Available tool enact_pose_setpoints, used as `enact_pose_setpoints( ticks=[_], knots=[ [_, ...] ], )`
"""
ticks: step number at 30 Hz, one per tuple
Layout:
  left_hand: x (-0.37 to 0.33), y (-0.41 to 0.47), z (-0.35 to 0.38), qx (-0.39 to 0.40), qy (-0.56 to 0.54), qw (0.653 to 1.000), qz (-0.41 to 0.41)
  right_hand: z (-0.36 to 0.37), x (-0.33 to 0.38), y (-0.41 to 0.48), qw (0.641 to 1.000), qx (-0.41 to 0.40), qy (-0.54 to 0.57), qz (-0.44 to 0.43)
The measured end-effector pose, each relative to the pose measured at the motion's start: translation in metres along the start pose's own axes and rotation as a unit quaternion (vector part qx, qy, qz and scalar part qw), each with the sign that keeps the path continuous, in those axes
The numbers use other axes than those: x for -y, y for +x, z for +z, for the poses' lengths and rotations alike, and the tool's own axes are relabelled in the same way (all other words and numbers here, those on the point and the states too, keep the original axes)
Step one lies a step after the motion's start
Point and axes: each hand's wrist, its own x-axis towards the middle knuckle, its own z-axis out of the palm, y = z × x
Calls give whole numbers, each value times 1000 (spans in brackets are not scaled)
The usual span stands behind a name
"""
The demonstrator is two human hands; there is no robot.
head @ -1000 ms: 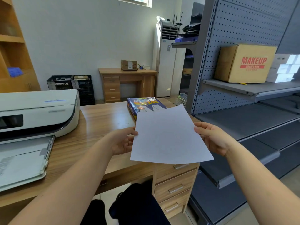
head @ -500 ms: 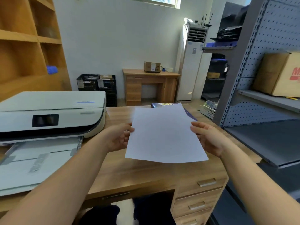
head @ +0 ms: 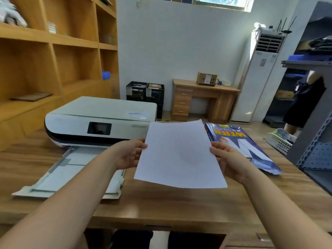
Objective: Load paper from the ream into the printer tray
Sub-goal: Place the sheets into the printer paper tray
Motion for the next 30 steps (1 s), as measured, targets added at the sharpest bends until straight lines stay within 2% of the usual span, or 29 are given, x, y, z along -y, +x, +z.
enact_pose_setpoints(
  ticks=[6,12,21,30],
  knots=[
    [-5,-6,-32,-35,-16,999,-3,33,-3,16,999,25,-21,10],
    [-12,-19,-71,-34,-12,999,1,69,-17,25,999,30,-11,-20],
    [-7,-49,-119,-79,8,997,-2,122,-30,25,999,47,-9,-27],
    [17,-87,-160,-124,-41,991,-18,166,-59,11,997,74,-7,-12]
  ],
)
